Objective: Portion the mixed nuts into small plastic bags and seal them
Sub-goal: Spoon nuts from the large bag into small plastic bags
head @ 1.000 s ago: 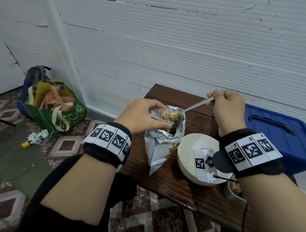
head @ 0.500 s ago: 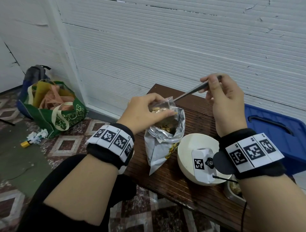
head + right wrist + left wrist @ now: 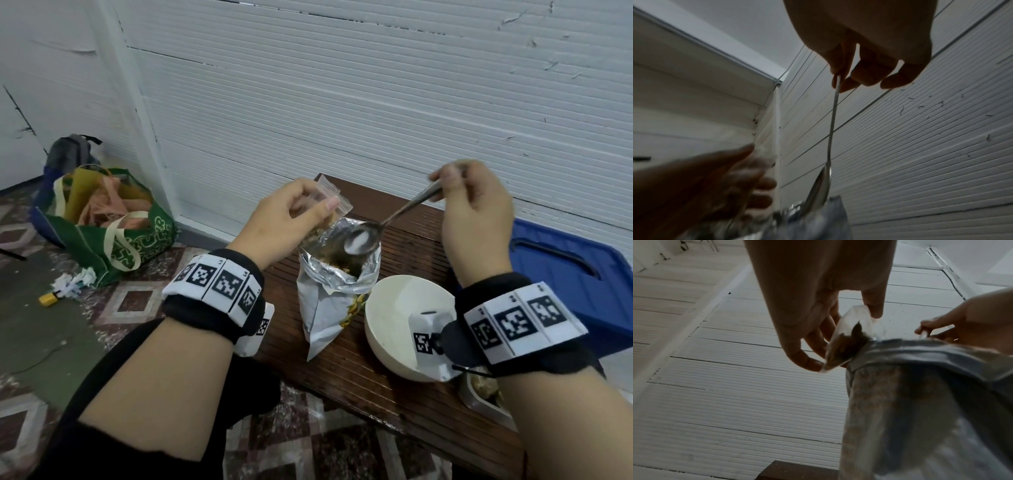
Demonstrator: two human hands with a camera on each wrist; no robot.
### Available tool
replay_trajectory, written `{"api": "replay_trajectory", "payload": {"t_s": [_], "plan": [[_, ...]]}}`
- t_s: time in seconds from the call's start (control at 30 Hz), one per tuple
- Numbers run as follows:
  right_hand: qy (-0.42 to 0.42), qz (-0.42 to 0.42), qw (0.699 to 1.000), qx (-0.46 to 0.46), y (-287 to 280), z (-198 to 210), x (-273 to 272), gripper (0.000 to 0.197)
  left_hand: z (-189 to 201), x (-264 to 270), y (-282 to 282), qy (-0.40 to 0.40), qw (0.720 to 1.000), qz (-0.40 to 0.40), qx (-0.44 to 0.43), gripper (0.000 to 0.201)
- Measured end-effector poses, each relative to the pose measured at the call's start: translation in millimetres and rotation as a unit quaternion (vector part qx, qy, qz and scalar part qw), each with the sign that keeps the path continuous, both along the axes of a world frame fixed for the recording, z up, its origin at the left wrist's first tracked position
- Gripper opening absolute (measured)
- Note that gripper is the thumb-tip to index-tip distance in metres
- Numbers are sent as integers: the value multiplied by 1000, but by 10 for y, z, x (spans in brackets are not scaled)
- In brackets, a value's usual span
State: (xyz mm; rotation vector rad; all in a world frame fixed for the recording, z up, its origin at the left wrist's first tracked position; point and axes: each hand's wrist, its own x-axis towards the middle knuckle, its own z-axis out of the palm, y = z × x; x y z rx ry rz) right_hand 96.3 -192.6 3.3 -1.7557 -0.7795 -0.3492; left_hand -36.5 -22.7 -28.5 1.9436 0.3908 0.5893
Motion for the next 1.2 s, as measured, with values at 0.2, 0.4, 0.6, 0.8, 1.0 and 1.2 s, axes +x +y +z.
{"api": "replay_trajectory", "payload": {"t_s": [0.2, 0.4, 0.6, 0.8, 1.0, 1.2], "plan": [[-153, 75, 955, -243, 94, -361, -182, 22, -21, 9, -6, 5, 1000, -29, -7, 49], [-77, 113, 968, -212, 122, -447, -245, 26, -16, 8, 0, 8, 999, -32, -5, 46], [-6, 106, 983, -150, 91, -464, -217, 23, -25, 12, 4, 17, 999, -29, 0, 51], [40, 107, 979, -170, 111, -529, -265, 24, -27, 13, -3, 28, 999, -27, 1, 52], [113, 34, 989, -92, 100, -492, -241, 27, -32, 0, 9, 36, 999, -8, 14, 49], [169, -73, 982, -47, 41, -378, -59, 27, 57, -65, 27, 21, 999, 16, 19, 34]]}}
